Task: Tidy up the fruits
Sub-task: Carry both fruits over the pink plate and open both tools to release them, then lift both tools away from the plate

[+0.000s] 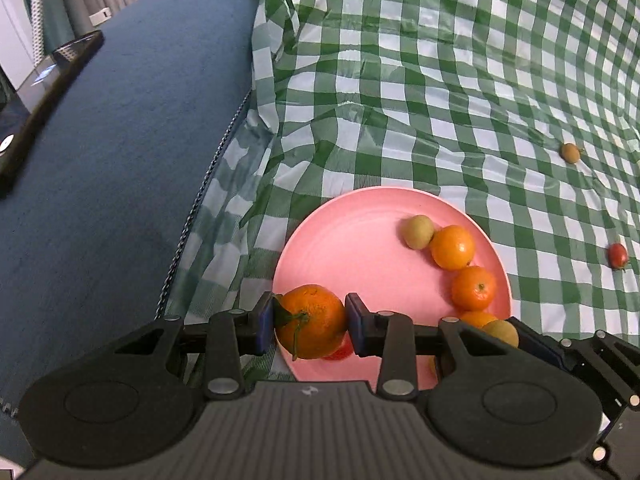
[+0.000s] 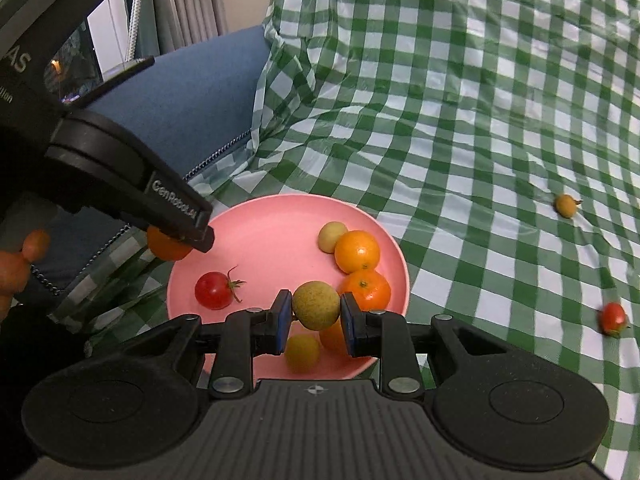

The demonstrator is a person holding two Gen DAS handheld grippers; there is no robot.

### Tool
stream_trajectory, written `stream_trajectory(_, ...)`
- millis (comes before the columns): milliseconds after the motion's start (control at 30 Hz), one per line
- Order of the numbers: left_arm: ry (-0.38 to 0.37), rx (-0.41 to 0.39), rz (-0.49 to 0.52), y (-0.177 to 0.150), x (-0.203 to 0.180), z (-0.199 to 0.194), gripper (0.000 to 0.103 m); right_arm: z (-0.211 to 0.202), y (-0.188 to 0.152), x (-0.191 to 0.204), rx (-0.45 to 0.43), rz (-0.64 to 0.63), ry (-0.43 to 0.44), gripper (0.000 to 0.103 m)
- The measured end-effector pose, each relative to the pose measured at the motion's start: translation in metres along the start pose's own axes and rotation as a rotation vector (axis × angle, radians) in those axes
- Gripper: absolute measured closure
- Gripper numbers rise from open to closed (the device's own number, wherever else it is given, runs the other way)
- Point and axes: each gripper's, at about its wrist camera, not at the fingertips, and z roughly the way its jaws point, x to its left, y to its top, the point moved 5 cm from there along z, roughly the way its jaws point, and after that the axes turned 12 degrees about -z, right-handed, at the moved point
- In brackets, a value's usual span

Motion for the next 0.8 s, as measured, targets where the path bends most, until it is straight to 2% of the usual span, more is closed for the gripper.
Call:
stream_trajectory(100, -0.003, 0.014, 0.010, 0.004, -0.003, 0.010, 0.061, 0.012, 0.000, -0.001, 0.016, -0.006, 0.001, 0.076)
stream_trajectory(167, -0.021, 0.011, 0.023, 0.007, -0.005, 0.013, 0.048, 0.017, 0.001, 0.001, 0.032, -0.045, -0.023, 0.072)
stream_trajectory(200, -0.023, 0.000, 0.033, 0.011, -0.005, 0.011, 0.021, 0.016, 0.002, 0.002, 0.033, -0.067, -0.031, 0.054)
stream_trajectory(233, -0.017, -0.022, 0.036, 0.015, -0.005, 0.007, 0.000, 0.015, 0.004, 0.002, 0.028, -0.081, -0.036, 0.043)
stream_trajectory(267, -0.013, -0.061, 0.037, 0.019, -0.003, 0.001, 0.000, 0.011, 0.007, 0.003, 0.015, -0.086, -0.041, 0.028)
stream_trajectory(300, -0.007, -0.113, 0.043, 0.022, -0.001, -0.008, 0.000, 0.005, 0.009, 0.002, -0.005, -0.090, -0.046, 0.021)
stream_trajectory(400, 0.021, -0.137, 0.087, 0.021, 0.003, -0.022, 0.000, -0.012, 0.009, 0.003, -0.010, -0.091, -0.046, 0.013)
stream_trajectory(533, 0.071, -0.116, 0.071, -0.005, 0.019, -0.038, 0.000, -0.036, -0.008, 0.001, 0.040, -0.002, -0.038, 0.011)
stream_trajectory(700, 0.072, -0.040, -0.002, -0.061, 0.033, -0.062, 0.000, -0.067, -0.032, 0.002, 0.091, 0.091, -0.033, 0.008)
stream_trajectory(800, 0.056, 0.000, -0.040, -0.091, 0.031, -0.072, 0.000, -0.084, -0.038, 0.002, 0.094, 0.124, -0.068, 0.008)
